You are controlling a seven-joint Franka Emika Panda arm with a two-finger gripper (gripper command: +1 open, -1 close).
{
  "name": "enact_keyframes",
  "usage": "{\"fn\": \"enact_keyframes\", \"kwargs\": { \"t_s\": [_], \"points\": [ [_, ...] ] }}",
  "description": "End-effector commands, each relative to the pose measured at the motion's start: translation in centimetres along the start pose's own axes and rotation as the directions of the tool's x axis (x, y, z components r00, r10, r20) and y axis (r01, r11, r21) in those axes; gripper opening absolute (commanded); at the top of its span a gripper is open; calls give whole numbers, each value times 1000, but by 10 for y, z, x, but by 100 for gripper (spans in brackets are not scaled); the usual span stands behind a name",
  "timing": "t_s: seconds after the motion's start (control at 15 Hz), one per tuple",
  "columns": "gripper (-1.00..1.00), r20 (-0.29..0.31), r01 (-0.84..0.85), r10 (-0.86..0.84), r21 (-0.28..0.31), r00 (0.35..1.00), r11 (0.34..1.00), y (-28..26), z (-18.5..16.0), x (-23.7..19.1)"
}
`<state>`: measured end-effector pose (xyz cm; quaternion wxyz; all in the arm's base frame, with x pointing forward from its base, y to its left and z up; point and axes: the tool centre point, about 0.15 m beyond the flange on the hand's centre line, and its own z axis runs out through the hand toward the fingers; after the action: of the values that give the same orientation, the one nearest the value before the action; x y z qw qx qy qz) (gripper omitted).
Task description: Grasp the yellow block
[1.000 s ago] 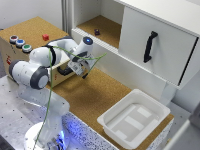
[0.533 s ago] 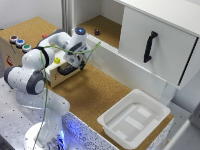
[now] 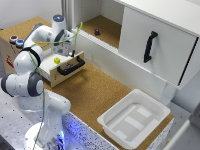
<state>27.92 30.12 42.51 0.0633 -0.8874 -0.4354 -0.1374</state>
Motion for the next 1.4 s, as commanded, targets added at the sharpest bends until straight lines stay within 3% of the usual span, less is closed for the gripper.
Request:
{"fn": "enact_keyframes", "kwargs": {
  "t_s": [0.0,0.27,0.6,0.87,1.27,1.33],
  "points": [
    [100,250,368,-376,79,892,926,-16,30,37],
    [100,325,529,-523,76,788,845,3,64,48],
    [100,328,624,-628,134,706,770,24,102,41],
    [100,306,631,-642,148,703,761,51,114,27],
    [100,225,612,-633,162,741,774,58,109,2],
    [-100,217,608,-631,172,745,775,57,110,-1]
  ]
}}
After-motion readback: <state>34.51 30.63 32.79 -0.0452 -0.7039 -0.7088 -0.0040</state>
